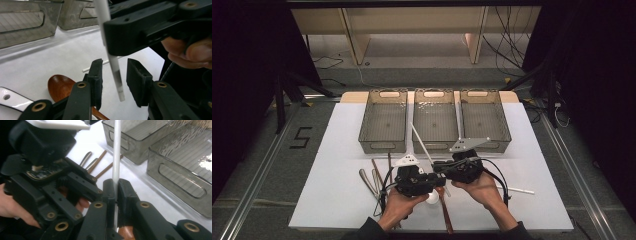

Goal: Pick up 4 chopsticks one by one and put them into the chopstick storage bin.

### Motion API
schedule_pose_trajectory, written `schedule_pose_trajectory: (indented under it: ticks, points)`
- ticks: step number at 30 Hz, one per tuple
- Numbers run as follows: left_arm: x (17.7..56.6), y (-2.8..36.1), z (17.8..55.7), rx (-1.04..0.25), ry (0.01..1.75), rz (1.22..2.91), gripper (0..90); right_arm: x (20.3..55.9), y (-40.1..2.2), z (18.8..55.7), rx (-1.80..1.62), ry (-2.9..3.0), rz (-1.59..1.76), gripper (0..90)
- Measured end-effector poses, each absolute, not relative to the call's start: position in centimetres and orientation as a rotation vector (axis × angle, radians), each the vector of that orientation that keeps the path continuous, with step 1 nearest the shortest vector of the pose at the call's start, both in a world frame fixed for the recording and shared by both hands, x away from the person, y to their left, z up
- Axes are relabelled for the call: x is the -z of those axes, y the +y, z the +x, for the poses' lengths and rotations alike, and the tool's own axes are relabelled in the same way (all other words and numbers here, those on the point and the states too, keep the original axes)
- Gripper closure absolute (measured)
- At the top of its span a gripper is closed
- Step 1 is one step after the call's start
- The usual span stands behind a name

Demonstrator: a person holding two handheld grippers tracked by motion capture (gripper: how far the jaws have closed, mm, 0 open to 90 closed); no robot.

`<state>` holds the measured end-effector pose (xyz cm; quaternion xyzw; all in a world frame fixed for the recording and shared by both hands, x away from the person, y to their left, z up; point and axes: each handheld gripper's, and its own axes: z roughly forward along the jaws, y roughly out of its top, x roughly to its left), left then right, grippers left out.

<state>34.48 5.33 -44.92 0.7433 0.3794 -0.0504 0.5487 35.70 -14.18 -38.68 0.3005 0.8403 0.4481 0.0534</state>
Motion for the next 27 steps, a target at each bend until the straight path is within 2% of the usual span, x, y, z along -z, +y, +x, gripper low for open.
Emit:
schedule_pose_trajectory:
  ticks: [13, 17, 20, 23, 24, 26, 27]
  points:
    - [44.9, 5.9, 34.7, 0.143, 0.911, 1.731, 81.6, 38.8, -14.0, 35.6, -1.371, 2.553, 0.899, 84.5]
    - [44.8, 6.0, 34.8, 0.161, 0.932, 1.732, 82.8, 38.8, -14.2, 35.6, -1.393, 2.543, 0.908, 82.9]
    - [44.6, 6.2, 34.9, 0.172, 0.941, 1.747, 83.1, 38.1, -14.9, 35.5, -1.447, 2.516, 0.905, 70.3]
    - [44.3, 6.8, 35.3, 0.175, 0.949, 1.751, 83.1, 37.8, -15.6, 35.5, -1.445, 2.501, 0.902, 66.7]
    - [44.1, 7.0, 35.5, 0.181, 0.949, 1.763, 83.0, 37.6, -16.5, 35.5, -1.409, 2.484, 0.905, 59.2]
    - [43.8, 7.6, 35.9, 0.184, 0.958, 1.771, 83.0, 37.6, -16.9, 35.5, -1.394, 2.484, 0.910, 57.3]
    - [43.6, 8.0, 36.2, 0.186, 0.962, 1.779, 83.0, 37.8, -17.7, 35.5, -1.371, 2.476, 0.923, 53.2]
